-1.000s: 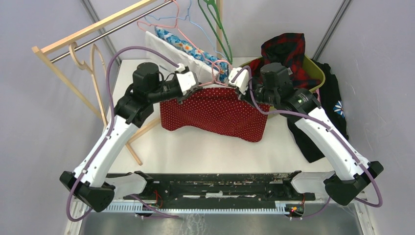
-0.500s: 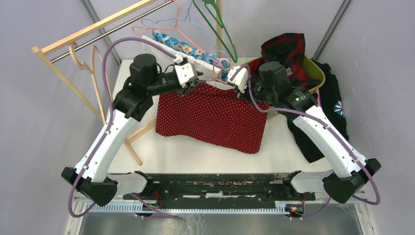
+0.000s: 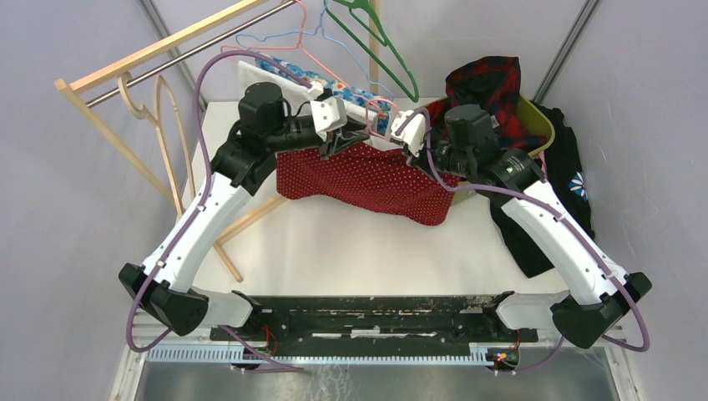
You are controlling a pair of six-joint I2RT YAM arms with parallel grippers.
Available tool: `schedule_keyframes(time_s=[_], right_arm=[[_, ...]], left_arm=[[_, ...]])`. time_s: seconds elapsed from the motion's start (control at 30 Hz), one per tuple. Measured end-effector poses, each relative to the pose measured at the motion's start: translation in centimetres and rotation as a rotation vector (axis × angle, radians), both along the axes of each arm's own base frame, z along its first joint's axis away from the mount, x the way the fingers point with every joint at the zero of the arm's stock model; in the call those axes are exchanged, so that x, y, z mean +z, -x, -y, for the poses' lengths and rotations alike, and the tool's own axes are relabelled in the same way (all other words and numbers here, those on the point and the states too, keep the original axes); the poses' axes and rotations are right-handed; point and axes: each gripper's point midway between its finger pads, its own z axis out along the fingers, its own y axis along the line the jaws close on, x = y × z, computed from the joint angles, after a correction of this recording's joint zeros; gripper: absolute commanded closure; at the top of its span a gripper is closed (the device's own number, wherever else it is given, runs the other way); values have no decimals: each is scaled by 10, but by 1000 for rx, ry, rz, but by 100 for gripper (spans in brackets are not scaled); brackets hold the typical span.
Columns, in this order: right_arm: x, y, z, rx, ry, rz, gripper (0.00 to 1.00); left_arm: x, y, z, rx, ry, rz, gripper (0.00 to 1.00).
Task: Remove the skirt from the hanger
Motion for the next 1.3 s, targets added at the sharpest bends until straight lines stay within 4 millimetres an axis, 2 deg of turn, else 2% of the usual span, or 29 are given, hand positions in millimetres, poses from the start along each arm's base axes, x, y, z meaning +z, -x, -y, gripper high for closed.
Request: schedule_keyframes(time_s=[0.2,0.27,0.37,0.4,0.6,0.83,0.97,1.07,1.17,1.27,1.3], right_arm=[[0,2,-2,7,-12,-12,99],[0,4,-4,16,-20,-20,99],[-1,6,-4,16,-24,-31,99],[-1,6,-4,14,-24,-33,99],[-6,11,1,4,-11,-58,99],[-6,11,3,-3,-7,-60,99],[3,6,0,-5,-22,-27,99],[8,-3,-1,-33,-19,2,99],[5,-14,0,-68,0,18,91],[3,-22,1,-97,18,33,73],[4,-25,2,-114,18,42,64]], left_arm=[[-3,0,9,-22,4,-19,75],[-5,0,13,-30,6,-30,80],[-7,1,17,-41,4,-40,96],[-8,1,18,-46,3,-41,97],[-13,5,22,-51,-10,-61,97],[-12,4,22,38,-19,-143,97],[-3,5,19,100,-8,-209,97],[-1,-2,16,156,-2,-215,97],[-4,-10,11,212,-10,-216,97],[-10,-16,7,255,-19,-220,97],[-12,-16,6,264,-22,-223,97]])
